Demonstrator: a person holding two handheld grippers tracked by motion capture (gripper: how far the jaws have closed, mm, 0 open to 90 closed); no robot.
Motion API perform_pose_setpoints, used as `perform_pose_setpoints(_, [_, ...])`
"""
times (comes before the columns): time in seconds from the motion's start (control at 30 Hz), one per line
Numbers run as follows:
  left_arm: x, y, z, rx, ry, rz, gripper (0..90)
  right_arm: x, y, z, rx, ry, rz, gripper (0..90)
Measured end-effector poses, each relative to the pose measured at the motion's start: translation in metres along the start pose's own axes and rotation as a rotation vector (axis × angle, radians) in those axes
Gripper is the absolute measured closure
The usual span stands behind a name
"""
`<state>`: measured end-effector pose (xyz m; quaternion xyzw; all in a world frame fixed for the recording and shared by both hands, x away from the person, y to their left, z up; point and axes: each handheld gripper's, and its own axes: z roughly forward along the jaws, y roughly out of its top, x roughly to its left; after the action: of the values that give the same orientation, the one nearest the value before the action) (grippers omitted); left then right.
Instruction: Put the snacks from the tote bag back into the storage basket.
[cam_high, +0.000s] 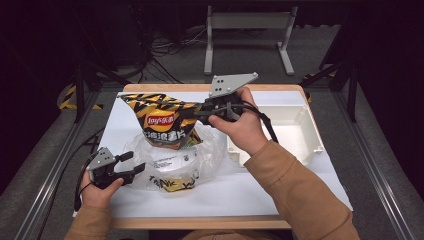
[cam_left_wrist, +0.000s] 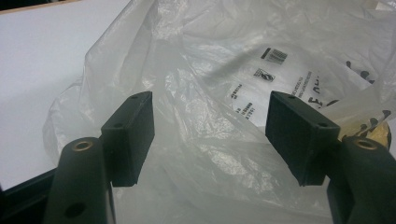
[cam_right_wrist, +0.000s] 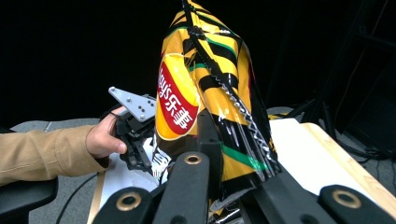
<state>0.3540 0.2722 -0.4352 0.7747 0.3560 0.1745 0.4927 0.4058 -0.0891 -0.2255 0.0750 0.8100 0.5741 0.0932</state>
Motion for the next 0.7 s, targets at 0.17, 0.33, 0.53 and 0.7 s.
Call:
perform_pose_setpoints(0.17, [-0.001, 0.001, -0.002, -0.019, 0.009, -0.005, 33.8, -0.004, 0.000, -0.015, -0.003, -0.020, 0.002, 90.0])
perform_pose_setpoints(0.33, [-0.002, 0.001, -0.004, -0.037, 0.013, -0.014, 33.6, -0.009, -0.001, -0.031, -0.003, -0.029, 0.010, 90.0])
perform_pose_setpoints(0.53, [-0.003, 0.001, -0.007, -0.046, 0.025, -0.010, 33.3, -0.017, -0.006, -0.051, 0.002, -0.052, 0.022, 90.0])
perform_pose_setpoints(0.7, [-0.004, 0.001, -0.011, -0.046, 0.027, -0.012, 32.6, -0.021, -0.008, -0.064, 0.004, -0.074, 0.024, 90.0])
